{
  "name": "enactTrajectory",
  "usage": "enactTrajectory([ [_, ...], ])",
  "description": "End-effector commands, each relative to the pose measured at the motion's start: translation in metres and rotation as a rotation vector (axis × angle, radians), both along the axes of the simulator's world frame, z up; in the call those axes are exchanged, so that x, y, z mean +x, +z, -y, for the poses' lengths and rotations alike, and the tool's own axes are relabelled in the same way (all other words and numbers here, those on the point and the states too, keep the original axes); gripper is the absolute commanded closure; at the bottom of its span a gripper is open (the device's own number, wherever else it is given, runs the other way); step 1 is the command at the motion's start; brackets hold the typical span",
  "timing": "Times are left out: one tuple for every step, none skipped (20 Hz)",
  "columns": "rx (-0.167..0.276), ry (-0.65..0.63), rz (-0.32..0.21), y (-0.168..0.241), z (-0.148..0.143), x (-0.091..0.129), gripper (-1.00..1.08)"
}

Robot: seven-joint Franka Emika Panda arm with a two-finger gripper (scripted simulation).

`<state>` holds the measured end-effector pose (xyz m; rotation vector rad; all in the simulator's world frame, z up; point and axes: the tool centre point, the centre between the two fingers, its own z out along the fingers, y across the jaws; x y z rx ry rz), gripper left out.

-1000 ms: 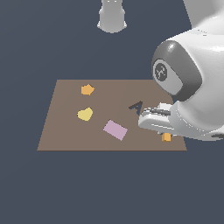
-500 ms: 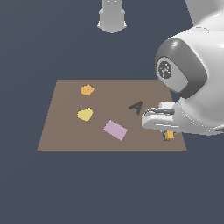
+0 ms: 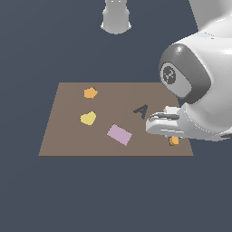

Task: Insert a designated object into the corresponding slot on a board.

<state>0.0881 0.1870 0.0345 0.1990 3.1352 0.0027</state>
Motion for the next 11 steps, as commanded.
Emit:
enactTrajectory([
  [0.000,-0.001,0.000,-0.0038,0.0002,-0.0001,1.08],
  [0.000,-0.001,0.000,-0.0038,0.0002,-0.0001,-0.92],
  [0.000,-0.001,0.000,-0.0038,0.0002,-0.0001,-0.92],
  [0.000,-0.001,0.000,-0.0038,0.0002,-0.0001,-0.92],
  [0.000,-0.001,0.000,-0.0038,0.0002,-0.0001,-0.92],
  [0.000,-0.001,0.000,-0.0038,0.0002,-0.0001,-0.92],
  [0.000,-0.001,0.000,-0.0038,0.0002,-0.0001,-0.92],
  [0.000,-0.001,0.000,-0.0038,0.0002,-0.0001,-0.92],
  [0.000,-0.001,0.000,-0.0038,0.0002,-0.0001,-0.92],
  [0.000,-0.001,0.000,-0.0038,0.0002,-0.0001,-0.92],
  [0.000,-0.001,0.000,-0.0038,0.0002,-0.0001,-0.92],
])
